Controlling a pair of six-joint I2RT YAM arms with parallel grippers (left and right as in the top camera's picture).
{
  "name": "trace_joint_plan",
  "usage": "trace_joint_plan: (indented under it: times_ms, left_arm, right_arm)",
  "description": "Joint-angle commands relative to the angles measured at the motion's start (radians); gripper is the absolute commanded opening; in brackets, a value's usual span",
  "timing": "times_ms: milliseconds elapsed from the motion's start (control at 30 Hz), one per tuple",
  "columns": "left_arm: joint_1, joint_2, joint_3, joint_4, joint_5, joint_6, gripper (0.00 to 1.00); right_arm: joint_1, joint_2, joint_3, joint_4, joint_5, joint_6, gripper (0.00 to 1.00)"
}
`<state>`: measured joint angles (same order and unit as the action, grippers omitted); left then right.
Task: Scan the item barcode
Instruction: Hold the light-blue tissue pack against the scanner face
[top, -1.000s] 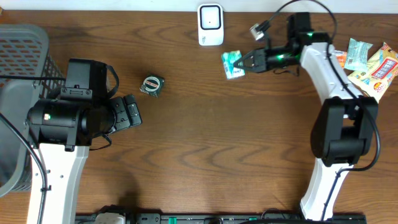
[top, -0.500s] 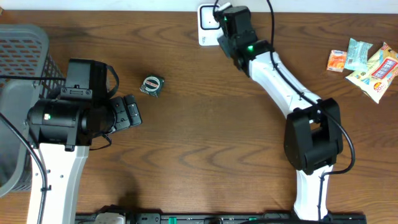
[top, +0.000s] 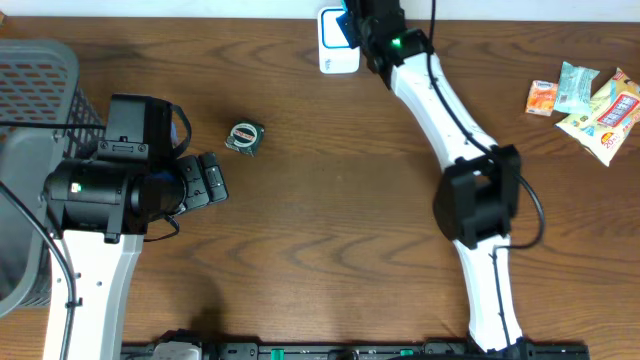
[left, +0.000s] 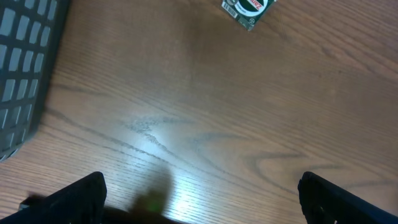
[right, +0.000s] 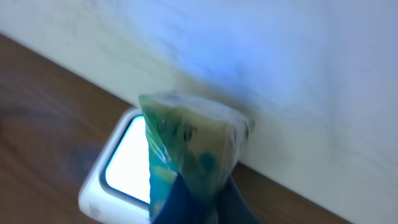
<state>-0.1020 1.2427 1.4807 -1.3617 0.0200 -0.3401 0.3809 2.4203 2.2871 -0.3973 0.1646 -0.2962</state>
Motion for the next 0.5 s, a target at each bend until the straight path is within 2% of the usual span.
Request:
trace_joint_plan:
  times_ms: [0, 133, 467]
  left_arm:
    - [0.0, -0.001, 0.004, -0.003, -0.003, -0.002, 0.98]
    - [0.0, -0.001, 0.004, -0.003, -0.003, -0.002, 0.98]
    - [0.0, -0.001, 0.004, -0.003, -0.003, -0.002, 0.98]
  right_arm:
    - [0.003, 0.137, 0.145, -0.032, -0.014, -0.05, 0.01]
    - [0.023, 0.193, 0.161, 0.003, 0.023, -0.23, 0.01]
    - [0.045, 0.205, 0.16, 0.01, 0.158, -0.312, 0.01]
